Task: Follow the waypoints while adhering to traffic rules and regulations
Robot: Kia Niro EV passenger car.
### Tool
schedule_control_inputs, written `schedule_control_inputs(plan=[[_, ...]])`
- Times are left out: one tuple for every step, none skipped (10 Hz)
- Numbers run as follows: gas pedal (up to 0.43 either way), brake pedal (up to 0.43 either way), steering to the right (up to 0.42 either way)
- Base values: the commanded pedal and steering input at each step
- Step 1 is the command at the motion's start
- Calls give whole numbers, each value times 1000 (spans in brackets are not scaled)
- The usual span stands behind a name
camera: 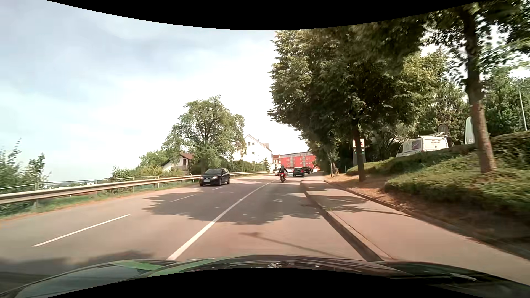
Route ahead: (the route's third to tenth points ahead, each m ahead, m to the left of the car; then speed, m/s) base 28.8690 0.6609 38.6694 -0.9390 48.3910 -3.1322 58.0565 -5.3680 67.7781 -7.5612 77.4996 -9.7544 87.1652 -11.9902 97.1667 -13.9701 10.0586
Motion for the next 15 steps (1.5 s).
schedule_control_inputs(plan=[[8, 0, 20], [20, 0, 20], [39, 0, 22], [67, 0, 24], [79, 0, 25], [87, 0, 26], [98, 0, 26], [98, 0, 26], [98, 0, 25], [98, 0, 25], [98, 0, 25], [98, 0, 23], [98, 0, 22], [98, 0, 22], [98, 0, 21]])
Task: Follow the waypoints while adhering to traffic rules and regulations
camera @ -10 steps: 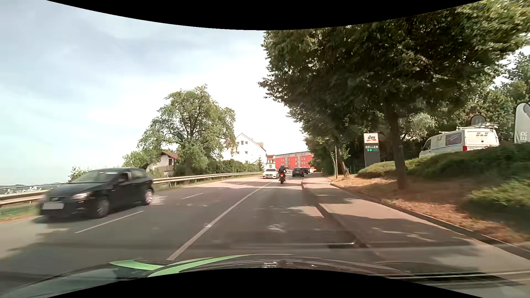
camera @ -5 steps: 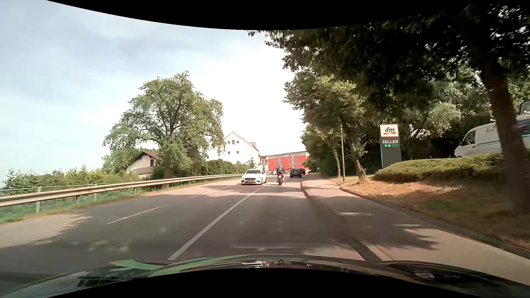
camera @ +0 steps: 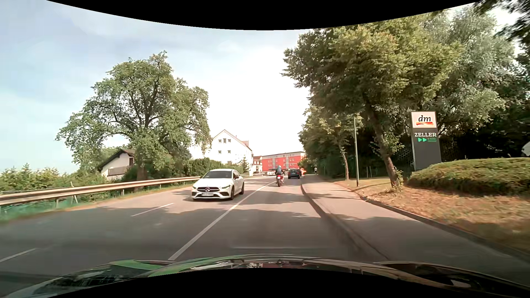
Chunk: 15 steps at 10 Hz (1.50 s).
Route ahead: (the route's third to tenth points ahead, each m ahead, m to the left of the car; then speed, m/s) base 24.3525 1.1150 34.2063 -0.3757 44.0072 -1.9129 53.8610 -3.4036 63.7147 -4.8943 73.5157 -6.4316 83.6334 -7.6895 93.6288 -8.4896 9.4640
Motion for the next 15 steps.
schedule_control_inputs(plan=[[98, 0, 21], [98, 0, 21], [110, 0, 22], [110, 0, 23], [110, 0, 24], [110, 0, 25], [110, 0, 25], [110, 0, 25], [110, 0, 25], [110, 0, 25], [110, 0, 25], [118, 0, 25], [118, 0, 25], [118, 0, 24], [130, 0, 25]])
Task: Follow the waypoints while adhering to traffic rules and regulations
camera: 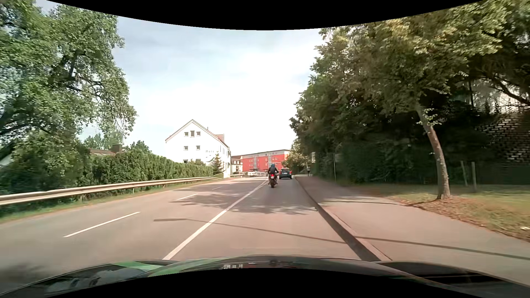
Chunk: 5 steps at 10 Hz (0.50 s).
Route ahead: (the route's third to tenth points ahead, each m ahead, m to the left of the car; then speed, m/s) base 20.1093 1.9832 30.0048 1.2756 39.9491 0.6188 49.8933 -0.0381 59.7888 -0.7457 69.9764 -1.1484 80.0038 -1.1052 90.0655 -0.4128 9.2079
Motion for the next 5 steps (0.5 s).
schedule_control_inputs(plan=[[130, 0, 25], [138, 0, 24], [138, 0, 24], [138, 0, 24], [150, 0, 24]])
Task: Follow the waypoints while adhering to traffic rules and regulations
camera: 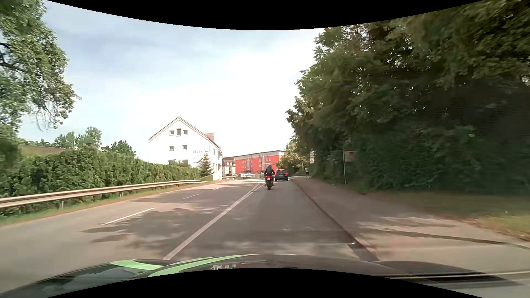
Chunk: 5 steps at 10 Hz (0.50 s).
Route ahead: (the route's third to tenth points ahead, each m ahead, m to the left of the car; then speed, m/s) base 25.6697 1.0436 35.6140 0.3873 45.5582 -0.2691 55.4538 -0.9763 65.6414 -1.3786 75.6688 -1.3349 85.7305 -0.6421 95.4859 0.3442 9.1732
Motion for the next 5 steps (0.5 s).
schedule_control_inputs(plan=[[150, 0, 24], [157, 0, 23], [157, 0, 23], [157, 0, 21], [157, 0, 21]])
